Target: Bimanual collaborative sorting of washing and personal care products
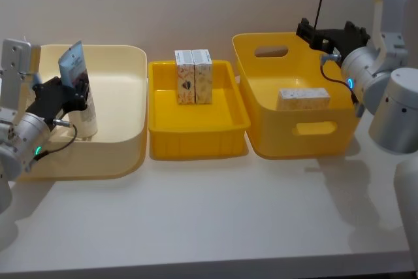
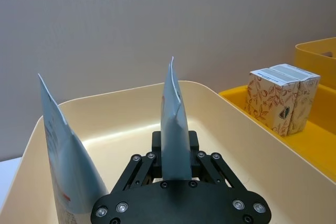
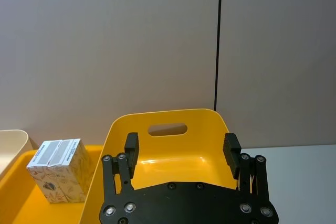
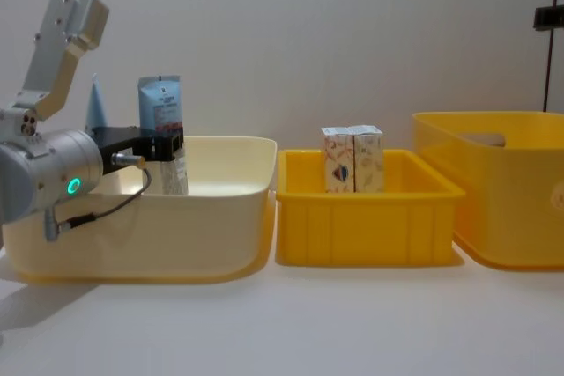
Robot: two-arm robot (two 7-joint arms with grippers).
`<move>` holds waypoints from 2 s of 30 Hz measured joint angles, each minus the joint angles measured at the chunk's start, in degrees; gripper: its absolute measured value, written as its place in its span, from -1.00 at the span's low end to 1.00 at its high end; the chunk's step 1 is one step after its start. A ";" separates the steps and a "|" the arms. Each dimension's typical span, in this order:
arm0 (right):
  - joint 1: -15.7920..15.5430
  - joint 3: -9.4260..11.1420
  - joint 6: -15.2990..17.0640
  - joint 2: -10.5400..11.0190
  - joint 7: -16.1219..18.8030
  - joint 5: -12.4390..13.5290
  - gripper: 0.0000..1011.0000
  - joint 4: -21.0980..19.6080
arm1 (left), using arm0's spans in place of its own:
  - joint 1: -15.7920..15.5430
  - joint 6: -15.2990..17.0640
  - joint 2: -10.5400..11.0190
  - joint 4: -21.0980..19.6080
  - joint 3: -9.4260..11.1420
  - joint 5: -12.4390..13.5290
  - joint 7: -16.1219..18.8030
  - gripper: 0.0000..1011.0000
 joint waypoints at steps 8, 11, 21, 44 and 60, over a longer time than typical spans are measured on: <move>0.00 0.00 0.00 0.00 0.00 0.00 0.98 0.00 | 0.95 1.91 0.65 -3.06 0.68 1.51 0.68 -0.49; 0.00 0.00 0.00 0.00 0.00 0.00 0.98 0.00 | 1.63 3.03 1.07 -5.28 1.12 2.31 1.17 -0.49; 0.00 0.00 0.00 0.00 0.00 0.00 0.98 0.00 | 4.62 7.34 2.36 -13.68 2.11 4.69 2.93 -0.49; 0.00 0.00 0.00 0.00 0.00 0.00 0.98 0.00 | 8.59 12.07 4.02 -23.98 1.72 6.85 3.97 -0.49; 0.00 0.00 0.00 -0.01 0.00 0.00 0.98 0.00 | 3.11 8.82 4.22 -23.99 1.85 7.54 -0.86 -0.49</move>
